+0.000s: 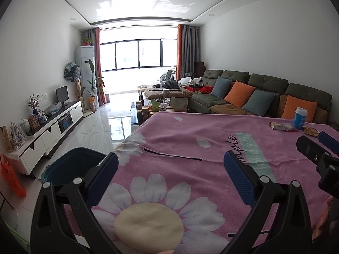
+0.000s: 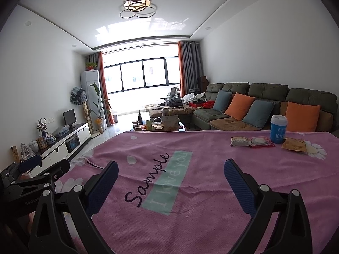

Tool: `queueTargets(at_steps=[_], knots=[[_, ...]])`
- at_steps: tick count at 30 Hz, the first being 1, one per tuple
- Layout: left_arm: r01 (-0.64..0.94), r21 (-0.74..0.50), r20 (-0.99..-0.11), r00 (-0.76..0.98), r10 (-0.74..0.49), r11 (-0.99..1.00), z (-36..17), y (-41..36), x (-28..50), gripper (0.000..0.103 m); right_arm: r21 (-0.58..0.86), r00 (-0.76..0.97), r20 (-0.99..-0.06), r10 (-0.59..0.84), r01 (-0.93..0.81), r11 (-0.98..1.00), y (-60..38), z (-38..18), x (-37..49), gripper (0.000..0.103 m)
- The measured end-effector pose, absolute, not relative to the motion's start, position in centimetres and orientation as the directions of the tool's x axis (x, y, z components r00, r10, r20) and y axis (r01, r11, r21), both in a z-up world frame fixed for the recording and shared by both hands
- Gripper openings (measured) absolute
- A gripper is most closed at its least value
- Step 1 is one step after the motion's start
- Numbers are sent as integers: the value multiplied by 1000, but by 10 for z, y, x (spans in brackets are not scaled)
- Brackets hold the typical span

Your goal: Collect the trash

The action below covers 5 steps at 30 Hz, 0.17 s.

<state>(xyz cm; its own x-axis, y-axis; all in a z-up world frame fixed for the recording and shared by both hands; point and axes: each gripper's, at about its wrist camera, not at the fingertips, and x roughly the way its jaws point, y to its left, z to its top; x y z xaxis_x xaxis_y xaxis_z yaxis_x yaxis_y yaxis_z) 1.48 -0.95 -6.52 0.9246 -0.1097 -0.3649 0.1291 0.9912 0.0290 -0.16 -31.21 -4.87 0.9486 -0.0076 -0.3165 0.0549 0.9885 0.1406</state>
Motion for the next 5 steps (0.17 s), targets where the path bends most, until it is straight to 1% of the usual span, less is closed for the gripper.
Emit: queueTargets(at_steps=[5], knots=[[216,21,-521,836,-174,976,-71,-20,56,98,144,923,-383,-42,105,984,-334,-50,6,96]])
